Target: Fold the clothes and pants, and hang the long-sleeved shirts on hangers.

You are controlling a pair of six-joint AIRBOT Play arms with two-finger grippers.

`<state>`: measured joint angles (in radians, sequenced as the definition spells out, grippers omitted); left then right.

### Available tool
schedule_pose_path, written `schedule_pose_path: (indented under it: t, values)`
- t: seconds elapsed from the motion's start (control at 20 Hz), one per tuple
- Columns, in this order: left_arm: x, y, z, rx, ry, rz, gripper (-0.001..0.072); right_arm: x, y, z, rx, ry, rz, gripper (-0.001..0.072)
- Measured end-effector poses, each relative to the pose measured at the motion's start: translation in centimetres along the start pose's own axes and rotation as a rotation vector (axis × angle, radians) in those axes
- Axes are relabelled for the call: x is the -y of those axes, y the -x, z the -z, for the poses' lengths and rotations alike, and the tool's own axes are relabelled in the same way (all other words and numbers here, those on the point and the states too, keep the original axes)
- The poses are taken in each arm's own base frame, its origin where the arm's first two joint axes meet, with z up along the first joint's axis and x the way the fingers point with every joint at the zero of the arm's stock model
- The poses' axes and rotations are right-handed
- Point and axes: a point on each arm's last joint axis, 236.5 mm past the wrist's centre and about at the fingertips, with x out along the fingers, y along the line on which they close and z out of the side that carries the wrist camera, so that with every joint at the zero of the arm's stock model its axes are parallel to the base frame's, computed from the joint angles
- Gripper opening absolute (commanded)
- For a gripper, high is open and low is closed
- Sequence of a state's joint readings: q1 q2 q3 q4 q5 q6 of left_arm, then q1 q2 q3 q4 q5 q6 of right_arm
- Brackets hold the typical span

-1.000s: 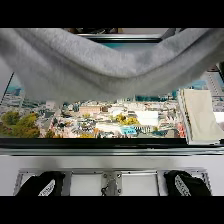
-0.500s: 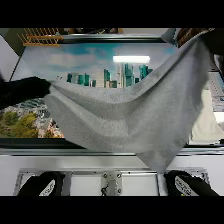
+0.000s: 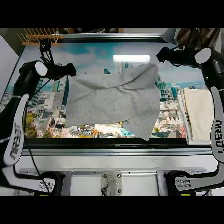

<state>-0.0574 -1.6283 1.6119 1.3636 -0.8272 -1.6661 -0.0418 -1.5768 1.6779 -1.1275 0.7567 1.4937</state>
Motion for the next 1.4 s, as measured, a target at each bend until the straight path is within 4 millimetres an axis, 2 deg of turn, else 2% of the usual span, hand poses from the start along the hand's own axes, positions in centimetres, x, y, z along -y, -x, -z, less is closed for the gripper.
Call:
schedule_pose_path:
  t: [0.05,0.15,0.2,0.3,0.35,0.45,0.65,0.8,0.9,1.1,1.3,1.35,1.4]
  values:
    - [-0.8,-0.6,-0.6,-0.014,0.019,-0.009,0.0684,0.2,0.3,-0.5,0.017,-0.006,0.002,0.0607]
    - [-2.9,-0.3,-1.3,-0.042,0.054,-0.033,0.0683,0.4,2.1,-2.0,0.056,-0.006,0.007,0.0608]
    - [-4.0,0.2,-1.1,-0.06,0.071,-0.048,0.0683,0.3,3.4,-2.6,0.068,-0.003,0.007,0.0608]
    - [-6.5,1.6,0.8,-0.115,0.116,-0.084,0.0683,-0.6,6.3,-2.8,0.074,0.02,-0.001,0.0607]
    - [-7.7,2.3,2.2,-0.142,0.14,-0.102,0.0684,-1.2,7.8,-2.4,0.068,0.035,-0.006,0.0608]
    - [-10.0,3.8,6.8,-0.219,0.207,-0.142,0.0684,-2.5,10.5,-0.7,0.045,0.055,-0.02,0.0607]
    - [-12.6,5.9,18.1,-0.382,0.342,-0.201,0.0684,-4.7,14.5,4.2,-0.008,0.085,-0.052,0.0608]
    - [-12.5,6.8,24.5,-0.432,0.447,-0.206,0.0684,-5.8,16.3,7.3,-0.034,0.093,-0.078,0.0607]
    - [-11.7,6.6,26.9,-0.419,0.535,-0.174,0.0684,-6.4,17.0,8.3,-0.036,0.088,-0.097,0.0607]
    - [-9.7,5.4,29.2,-0.397,0.698,-0.108,0.0684,-7.1,17.5,9.2,-0.042,0.073,-0.125,0.0607]
    - [-8.4,3.5,29.4,-0.359,0.769,-0.083,0.0683,-7.5,17.7,9.3,-0.043,0.064,-0.138,0.0607]
    - [-8.2,3.1,29.4,-0.349,0.786,-0.08,0.0649,-7.5,17.7,9.4,-0.043,0.063,-0.139,0.0607]
    - [-8.1,2.6,29.2,-0.333,0.804,-0.078,0.0443,-7.5,17.7,9.4,-0.042,0.06,-0.142,0.0608]
